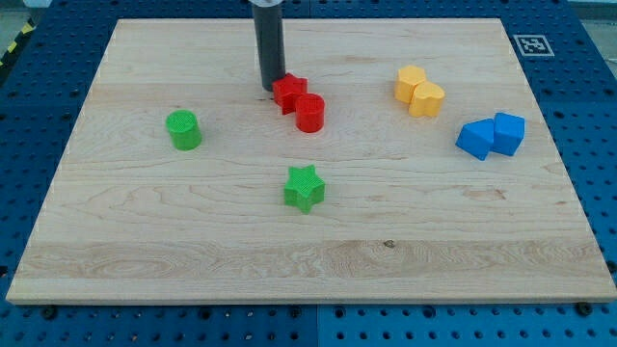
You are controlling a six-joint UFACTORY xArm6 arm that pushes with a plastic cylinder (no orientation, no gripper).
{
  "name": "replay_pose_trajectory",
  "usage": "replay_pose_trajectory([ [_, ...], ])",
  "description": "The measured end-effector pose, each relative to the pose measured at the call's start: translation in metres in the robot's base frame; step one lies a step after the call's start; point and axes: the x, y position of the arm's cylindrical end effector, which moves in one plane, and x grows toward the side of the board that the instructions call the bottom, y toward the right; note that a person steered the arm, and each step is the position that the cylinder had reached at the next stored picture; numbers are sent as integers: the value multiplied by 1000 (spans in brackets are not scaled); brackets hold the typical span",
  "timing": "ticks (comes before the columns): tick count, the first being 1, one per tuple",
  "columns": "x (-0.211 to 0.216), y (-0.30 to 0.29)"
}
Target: Push the green circle closer to the green star
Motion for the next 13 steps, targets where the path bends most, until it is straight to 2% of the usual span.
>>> replay_pose_trajectory([
  [1,13,3],
  [2,13,-34],
  [4,22,-152],
  [5,45,-152],
  [6,48,-152],
  [8,74,-80],
  [9,101,-72],
  [11,134,-104],
  [13,140,-80],
])
